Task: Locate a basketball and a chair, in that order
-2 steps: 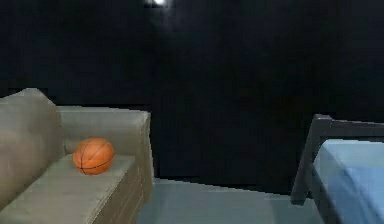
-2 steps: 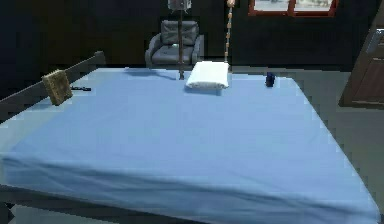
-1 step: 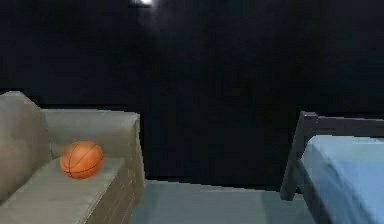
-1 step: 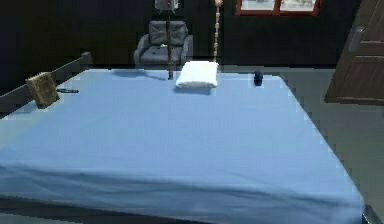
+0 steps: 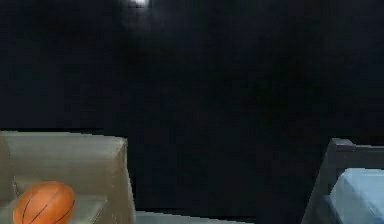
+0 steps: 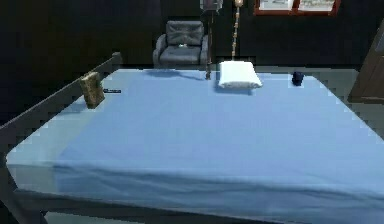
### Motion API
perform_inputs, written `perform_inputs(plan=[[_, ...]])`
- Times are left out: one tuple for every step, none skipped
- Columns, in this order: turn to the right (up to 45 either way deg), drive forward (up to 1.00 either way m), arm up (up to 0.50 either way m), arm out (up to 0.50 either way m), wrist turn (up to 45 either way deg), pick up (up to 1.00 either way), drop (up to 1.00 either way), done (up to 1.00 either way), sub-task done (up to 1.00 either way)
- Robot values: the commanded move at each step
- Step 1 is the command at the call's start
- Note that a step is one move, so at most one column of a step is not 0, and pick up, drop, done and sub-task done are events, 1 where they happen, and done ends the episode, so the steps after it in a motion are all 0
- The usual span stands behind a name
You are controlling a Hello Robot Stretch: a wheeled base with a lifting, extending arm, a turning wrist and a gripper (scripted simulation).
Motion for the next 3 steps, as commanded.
perform_inputs(plan=[[-42.0, 0.00, 0.00, 0.00, 0.0, 0.00, 0.00, 0.00, 0.00], [0.0, 0.00, 0.00, 0.00, 0.0, 0.00, 0.00, 0.00, 1.00], [-45.0, 0.00, 0.00, 0.00, 0.0, 0.00, 0.00, 0.00, 0.00]])
